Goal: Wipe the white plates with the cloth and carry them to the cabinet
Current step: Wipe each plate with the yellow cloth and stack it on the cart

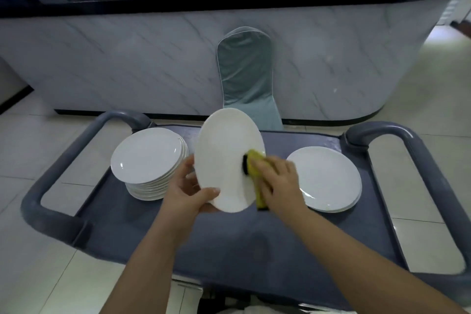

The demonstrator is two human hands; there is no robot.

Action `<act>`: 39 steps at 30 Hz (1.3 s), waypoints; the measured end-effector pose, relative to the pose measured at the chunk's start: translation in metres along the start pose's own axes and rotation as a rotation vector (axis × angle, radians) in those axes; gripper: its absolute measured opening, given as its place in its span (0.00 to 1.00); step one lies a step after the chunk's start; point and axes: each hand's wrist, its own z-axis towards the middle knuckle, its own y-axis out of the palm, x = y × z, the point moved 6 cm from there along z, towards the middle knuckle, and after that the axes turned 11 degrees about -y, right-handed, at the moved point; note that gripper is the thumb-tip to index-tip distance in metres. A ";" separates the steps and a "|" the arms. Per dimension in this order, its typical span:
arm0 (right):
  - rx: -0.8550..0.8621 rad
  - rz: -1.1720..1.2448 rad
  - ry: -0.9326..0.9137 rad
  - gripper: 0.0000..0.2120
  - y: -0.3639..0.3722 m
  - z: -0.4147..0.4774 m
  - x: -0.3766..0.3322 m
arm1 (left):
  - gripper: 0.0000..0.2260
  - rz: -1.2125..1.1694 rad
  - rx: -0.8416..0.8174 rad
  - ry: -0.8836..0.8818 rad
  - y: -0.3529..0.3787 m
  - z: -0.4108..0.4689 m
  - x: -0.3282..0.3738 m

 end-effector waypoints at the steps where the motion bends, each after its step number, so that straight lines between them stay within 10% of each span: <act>1: 0.048 -0.022 0.116 0.20 -0.005 0.016 0.010 | 0.31 0.019 -0.024 -0.010 0.007 -0.001 -0.001; 9: 0.058 0.071 -0.247 0.20 -0.009 0.003 -0.049 | 0.32 -0.001 -0.038 0.022 0.012 -0.005 0.015; 17: 0.134 0.056 0.239 0.19 -0.026 0.034 0.018 | 0.30 0.143 -0.088 0.009 0.034 -0.014 0.003; 23: 0.052 0.155 -0.131 0.18 -0.006 -0.013 -0.041 | 0.31 0.096 -0.011 0.013 0.015 -0.008 0.008; 30: 0.171 0.217 0.488 0.19 -0.024 -0.054 0.048 | 0.10 0.132 0.277 0.037 -0.011 -0.014 0.002; 39: 0.020 0.201 -0.016 0.23 -0.051 0.006 -0.037 | 0.11 0.974 0.527 0.557 0.028 -0.033 0.015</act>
